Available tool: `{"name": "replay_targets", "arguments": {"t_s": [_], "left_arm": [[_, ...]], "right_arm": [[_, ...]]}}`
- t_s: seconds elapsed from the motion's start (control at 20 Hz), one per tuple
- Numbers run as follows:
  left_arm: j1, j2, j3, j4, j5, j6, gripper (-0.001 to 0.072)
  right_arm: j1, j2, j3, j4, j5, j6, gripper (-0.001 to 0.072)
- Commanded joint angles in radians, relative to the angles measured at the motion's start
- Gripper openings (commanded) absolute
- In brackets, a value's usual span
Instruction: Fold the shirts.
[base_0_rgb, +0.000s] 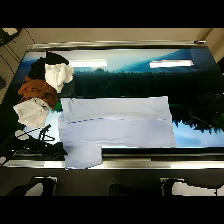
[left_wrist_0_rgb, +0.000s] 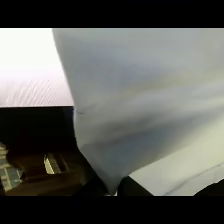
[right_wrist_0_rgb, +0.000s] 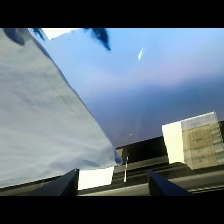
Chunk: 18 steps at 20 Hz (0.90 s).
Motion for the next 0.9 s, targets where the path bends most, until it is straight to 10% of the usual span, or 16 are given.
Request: {"name": "replay_targets", "arguments": {"t_s": [0.0,0.85], "left_arm": [[0.000,0.001,-0.010,-0.006,0.030,0.002,0.0026],[0.000,0.002,-0.010,-0.018,0.052,0.084,0.0027]], "right_arm": [[0.000,0.061,-0.165,0.027,-0.017,-0.010,0.0632],[0.000,0.107,-0.468,0.101,-0.304,0.013,0.0497]]}}
